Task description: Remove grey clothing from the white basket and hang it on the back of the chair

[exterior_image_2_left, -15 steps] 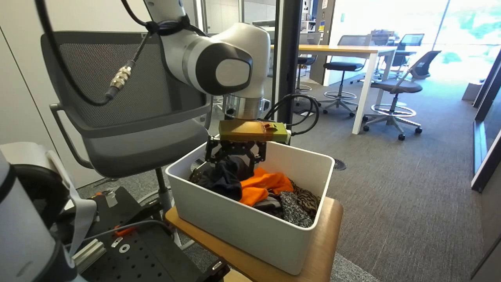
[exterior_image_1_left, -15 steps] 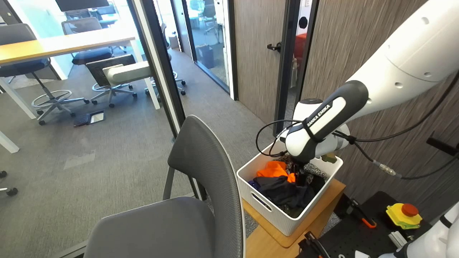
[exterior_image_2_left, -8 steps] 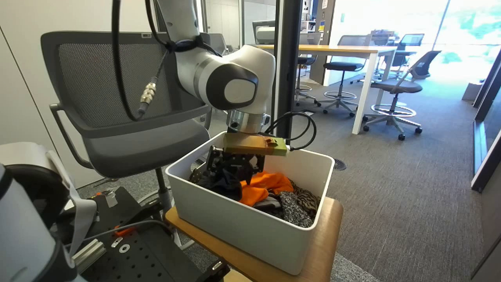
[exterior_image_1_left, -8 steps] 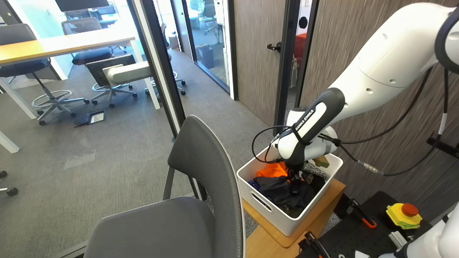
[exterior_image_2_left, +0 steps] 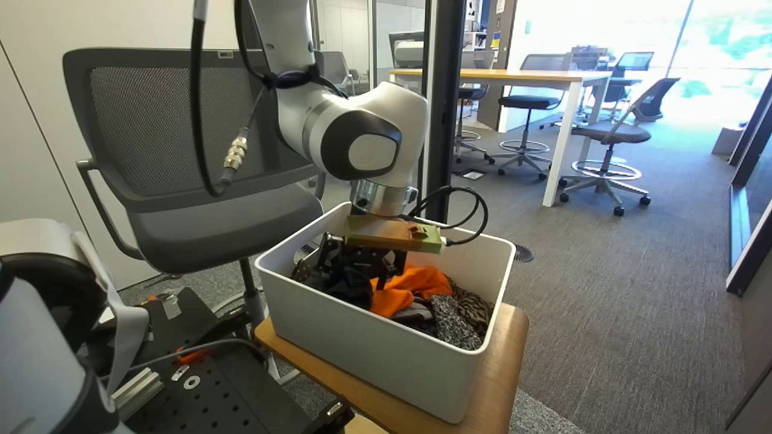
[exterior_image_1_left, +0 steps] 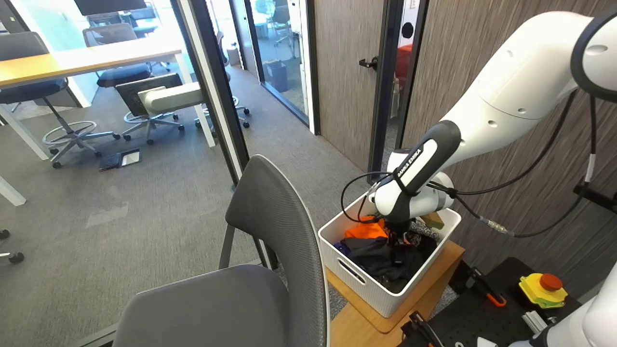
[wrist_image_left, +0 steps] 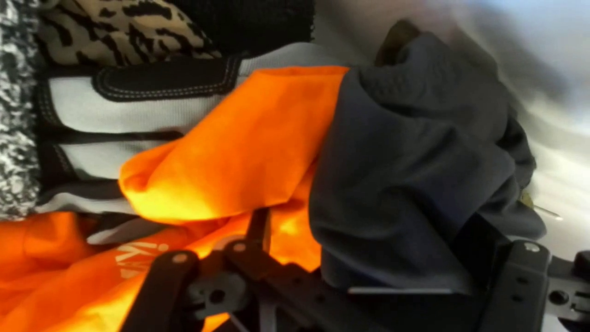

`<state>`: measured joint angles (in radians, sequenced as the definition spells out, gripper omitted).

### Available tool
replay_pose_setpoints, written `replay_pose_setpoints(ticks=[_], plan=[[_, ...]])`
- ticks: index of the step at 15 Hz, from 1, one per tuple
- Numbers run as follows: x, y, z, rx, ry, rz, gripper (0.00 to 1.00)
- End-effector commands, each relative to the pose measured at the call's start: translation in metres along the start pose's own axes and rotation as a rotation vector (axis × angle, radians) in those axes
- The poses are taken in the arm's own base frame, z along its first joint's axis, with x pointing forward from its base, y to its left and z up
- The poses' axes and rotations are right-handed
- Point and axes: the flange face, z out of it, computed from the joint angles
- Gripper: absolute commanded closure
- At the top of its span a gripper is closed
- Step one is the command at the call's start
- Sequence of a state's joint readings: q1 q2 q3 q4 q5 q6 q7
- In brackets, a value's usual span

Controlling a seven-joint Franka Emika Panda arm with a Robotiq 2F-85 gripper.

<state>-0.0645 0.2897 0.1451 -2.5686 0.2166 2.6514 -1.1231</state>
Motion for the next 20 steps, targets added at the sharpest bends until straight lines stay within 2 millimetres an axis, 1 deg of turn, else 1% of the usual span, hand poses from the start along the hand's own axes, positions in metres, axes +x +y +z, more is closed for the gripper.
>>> replay_pose_setpoints(ticks=[1, 2, 3, 5, 8, 10, 12, 14, 16, 18, 20], plan=[[0.001, 0.004, -0.004, 0.013, 0.009, 0.000, 0.30], [0.001, 0.004, -0.004, 0.014, 0.008, 0.003, 0.38], [-0.001, 0.003, -0.005, 0.014, 0.007, 0.008, 0.48], [-0.002, 0.003, -0.005, 0.014, 0.004, 0.015, 0.62], [-0.003, 0.002, -0.006, 0.016, -0.002, 0.022, 0.86], [-0.003, 0.001, -0.006, 0.023, -0.007, 0.028, 0.95], [-0.004, -0.002, -0.007, 0.032, -0.009, 0.036, 0.96], [-0.006, -0.004, -0.009, 0.042, -0.014, 0.046, 0.92], [-0.006, -0.007, -0.012, 0.047, -0.019, 0.058, 0.92], [-0.007, -0.012, -0.027, 0.047, -0.018, 0.079, 0.91], [-0.007, -0.022, -0.052, 0.021, -0.016, 0.096, 0.91]])
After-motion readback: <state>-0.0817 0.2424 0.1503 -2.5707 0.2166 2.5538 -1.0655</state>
